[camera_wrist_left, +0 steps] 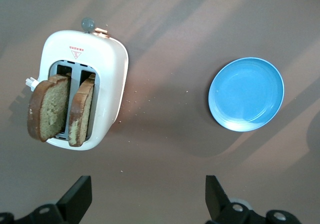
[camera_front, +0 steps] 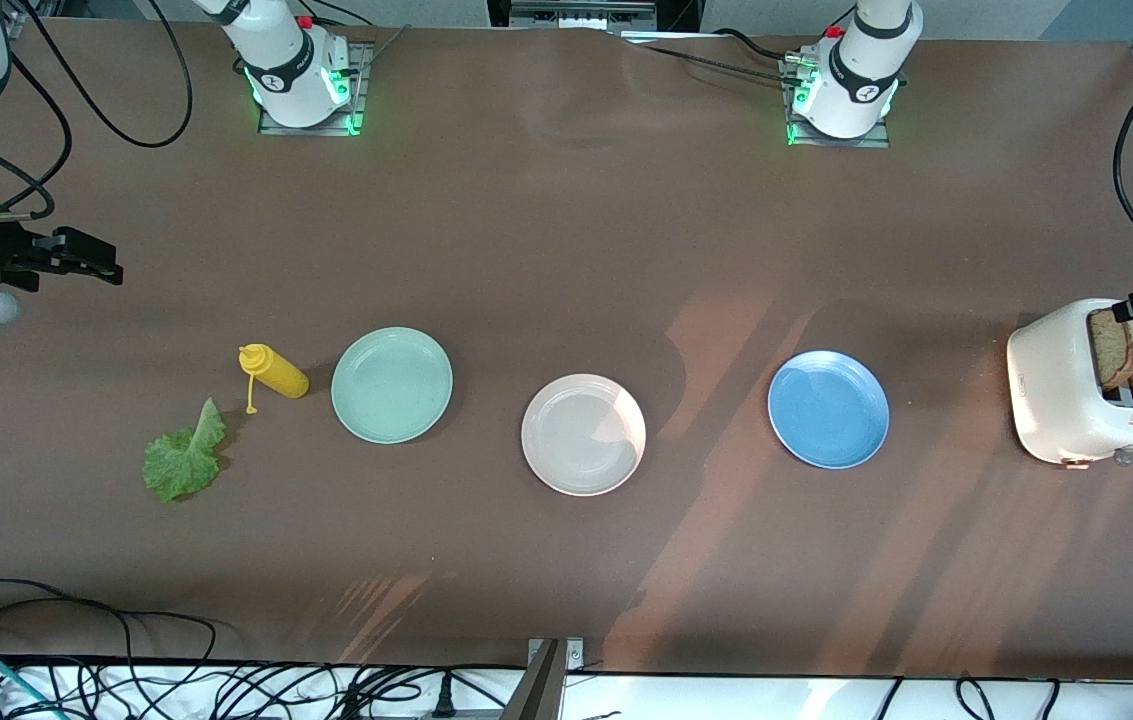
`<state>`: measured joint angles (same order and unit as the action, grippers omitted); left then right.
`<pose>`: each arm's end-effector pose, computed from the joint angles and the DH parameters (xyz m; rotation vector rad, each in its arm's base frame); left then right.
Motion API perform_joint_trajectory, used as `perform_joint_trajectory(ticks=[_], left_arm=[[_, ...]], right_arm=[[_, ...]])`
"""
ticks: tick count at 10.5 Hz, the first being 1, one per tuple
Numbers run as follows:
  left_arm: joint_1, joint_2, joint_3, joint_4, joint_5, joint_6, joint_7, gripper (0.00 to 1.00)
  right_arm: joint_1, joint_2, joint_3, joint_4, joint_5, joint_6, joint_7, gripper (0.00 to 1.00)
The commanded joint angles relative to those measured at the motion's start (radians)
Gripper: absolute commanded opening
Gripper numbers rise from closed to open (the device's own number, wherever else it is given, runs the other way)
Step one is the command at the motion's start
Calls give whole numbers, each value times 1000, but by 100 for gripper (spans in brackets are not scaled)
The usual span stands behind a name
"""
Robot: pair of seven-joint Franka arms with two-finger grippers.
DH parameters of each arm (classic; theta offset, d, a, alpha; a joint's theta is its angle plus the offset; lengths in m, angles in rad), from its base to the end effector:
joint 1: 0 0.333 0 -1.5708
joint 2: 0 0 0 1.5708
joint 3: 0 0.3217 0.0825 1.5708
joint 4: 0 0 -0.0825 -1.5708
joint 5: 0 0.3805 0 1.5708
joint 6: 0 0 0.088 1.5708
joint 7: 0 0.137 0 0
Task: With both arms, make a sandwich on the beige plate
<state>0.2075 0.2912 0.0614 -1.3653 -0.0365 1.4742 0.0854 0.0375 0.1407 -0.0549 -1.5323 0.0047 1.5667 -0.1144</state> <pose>0.5996 0.1547 0.5167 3.0665 0.2803 -0.2712 0.5866 -0.0077 0.5377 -3.1295 -0.1517 0.1663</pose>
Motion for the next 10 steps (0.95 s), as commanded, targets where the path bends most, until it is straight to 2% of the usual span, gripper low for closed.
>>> perform_joint_trajectory(ticks=[1, 10], left_arm=[[1, 6, -5, 3, 55, -2, 20, 100], [3, 9, -5, 3, 55, -3, 19, 100]], right_arm=[[-10, 2, 3, 1, -2, -33, 2, 100], [-36, 16, 4, 8, -6, -42, 4, 100]])
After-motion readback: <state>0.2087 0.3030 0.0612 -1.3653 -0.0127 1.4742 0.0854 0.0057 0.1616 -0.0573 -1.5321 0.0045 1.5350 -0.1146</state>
